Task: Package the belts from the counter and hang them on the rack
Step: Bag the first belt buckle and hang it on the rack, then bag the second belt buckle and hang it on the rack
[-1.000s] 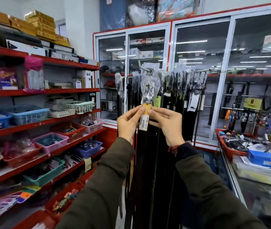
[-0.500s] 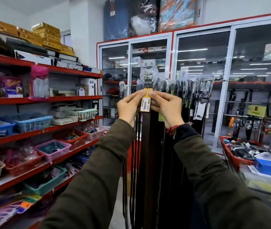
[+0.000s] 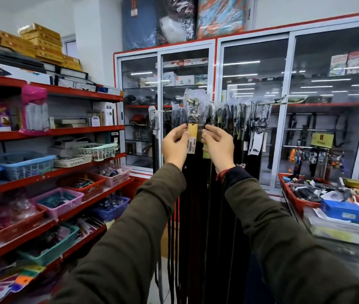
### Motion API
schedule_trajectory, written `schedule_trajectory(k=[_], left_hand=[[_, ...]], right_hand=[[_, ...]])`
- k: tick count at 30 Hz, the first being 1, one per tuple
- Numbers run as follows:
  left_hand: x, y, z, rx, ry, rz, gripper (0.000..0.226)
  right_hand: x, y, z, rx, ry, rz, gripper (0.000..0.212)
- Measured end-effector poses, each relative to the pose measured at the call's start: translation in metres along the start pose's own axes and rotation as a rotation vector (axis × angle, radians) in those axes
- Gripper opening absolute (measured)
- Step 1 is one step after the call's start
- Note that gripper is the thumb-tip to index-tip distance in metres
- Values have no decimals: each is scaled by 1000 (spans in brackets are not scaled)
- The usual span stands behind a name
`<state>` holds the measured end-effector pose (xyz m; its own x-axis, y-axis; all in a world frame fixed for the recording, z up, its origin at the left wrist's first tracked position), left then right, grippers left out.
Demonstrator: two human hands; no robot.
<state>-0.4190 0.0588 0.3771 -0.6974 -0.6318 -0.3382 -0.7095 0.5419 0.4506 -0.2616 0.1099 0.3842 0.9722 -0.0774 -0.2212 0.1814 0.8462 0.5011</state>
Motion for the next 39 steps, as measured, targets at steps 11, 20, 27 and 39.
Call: schedule_trajectory(k=[11,20,27,39], left_hand=[[-9,-112,27,-697,604,116,51],[-44,-256,122,-615,667,365,52],[-95,-390,189,-510,665,641,52],[-145,-630,227,-528,545,1590,58]], right_hand=[[85,-77,-41,635,-755,-121,52],[225,-139,-97,515,-1068,-70,53],[373,-186,-127,379,-1322,-31,54],[583,-286,-180,-532,-1413,289,50]])
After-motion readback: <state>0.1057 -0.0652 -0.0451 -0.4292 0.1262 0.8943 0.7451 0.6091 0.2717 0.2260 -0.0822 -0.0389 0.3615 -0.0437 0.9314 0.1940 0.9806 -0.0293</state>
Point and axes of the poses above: each hand's wrist, its own y-axis towards the middle knuckle, its own x-axis out of the back of the hand, z = x × y, the point moved 10 cm from there along y, towards the middle knuckle, and after that the axes turned 12 degrees about -z, right-handed, at the moved point
